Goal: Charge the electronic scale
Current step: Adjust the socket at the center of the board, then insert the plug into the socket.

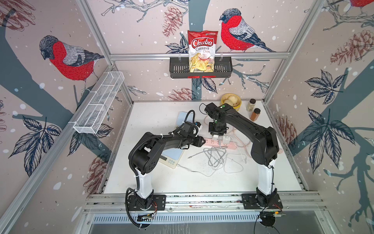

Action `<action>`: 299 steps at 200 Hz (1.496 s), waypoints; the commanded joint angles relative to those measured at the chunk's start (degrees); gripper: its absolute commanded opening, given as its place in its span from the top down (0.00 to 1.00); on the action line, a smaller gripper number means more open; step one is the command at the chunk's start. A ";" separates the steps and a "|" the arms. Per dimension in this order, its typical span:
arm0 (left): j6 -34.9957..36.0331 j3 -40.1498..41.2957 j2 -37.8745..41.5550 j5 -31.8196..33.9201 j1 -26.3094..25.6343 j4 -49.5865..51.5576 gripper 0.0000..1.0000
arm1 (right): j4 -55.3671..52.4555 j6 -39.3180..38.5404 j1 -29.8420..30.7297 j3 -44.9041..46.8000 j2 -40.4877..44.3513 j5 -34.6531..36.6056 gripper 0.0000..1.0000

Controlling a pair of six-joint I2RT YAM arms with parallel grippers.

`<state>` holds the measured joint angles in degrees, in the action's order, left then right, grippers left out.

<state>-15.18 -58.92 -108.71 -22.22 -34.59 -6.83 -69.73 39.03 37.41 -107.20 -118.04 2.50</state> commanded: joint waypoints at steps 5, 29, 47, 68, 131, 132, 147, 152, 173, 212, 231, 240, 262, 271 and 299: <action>-0.58 -0.34 -0.45 0.64 -0.13 -0.50 0.47 | -3.66 -0.59 -0.01 -2.77 -1.94 -0.13 1.00; -0.69 0.12 -0.59 0.95 -0.21 -0.94 0.47 | -4.40 -1.28 -0.05 -4.20 -3.83 -0.83 1.00; -0.82 0.12 -0.80 1.05 -0.39 -0.78 0.47 | -4.72 -1.90 -0.14 -4.52 -4.87 -1.47 1.00; -0.81 0.03 -0.88 1.12 -0.55 -0.75 0.47 | -5.09 -2.34 -0.26 -4.73 -4.99 -1.82 1.00; -0.87 0.12 -0.47 1.53 -0.74 -0.24 0.47 | -5.83 -2.55 -0.41 -3.79 -2.51 -2.85 1.00; -0.84 0.12 -0.46 1.55 -0.74 -0.18 0.47 | -5.80 -2.55 -0.41 -3.80 -2.48 -2.85 1.00; -0.81 0.14 -0.46 1.66 -0.74 0.00 0.47 | -5.81 -2.55 -0.28 -3.64 -2.69 -2.99 1.00; -0.77 0.12 -0.45 1.61 -0.75 0.06 0.47 | -5.83 -2.59 -0.16 -3.65 -2.86 -3.02 1.00; -0.82 -0.05 -0.39 1.56 -0.94 0.42 0.47 | -5.70 -2.95 0.25 -4.09 -4.18 -3.64 1.00; -0.72 -0.58 -0.28 1.83 -1.09 1.38 0.47 | -4.95 -3.23 0.08 -4.44 -5.79 -4.17 1.00; -0.67 -0.66 -0.28 1.91 -1.25 1.35 0.47 | -4.69 -3.50 -0.08 -4.48 -6.34 -4.37 1.00; -0.67 -0.64 -0.41 1.91 -1.27 1.33 0.47 | -4.50 -3.59 -0.26 -4.29 -6.56 -4.59 1.00; -0.57 -0.58 -0.37 1.91 -1.36 1.47 0.47 | -4.71 -3.52 -0.32 -4.34 -7.26 -3.96 1.00; -0.62 -0.45 -0.37 1.92 -1.45 1.47 0.47 | -4.71 -3.30 -0.25 -4.36 -7.61 -3.69 1.00; -0.73 -0.23 -0.52 1.91 -1.53 1.36 0.47 | -3.91 -2.65 0.65 -4.06 -9.15 -3.16 1.00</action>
<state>-15.25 -59.22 -109.30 -21.06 -35.92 -6.13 -73.65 36.18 37.23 -112.01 -125.43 -1.52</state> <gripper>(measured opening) 0.532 0.342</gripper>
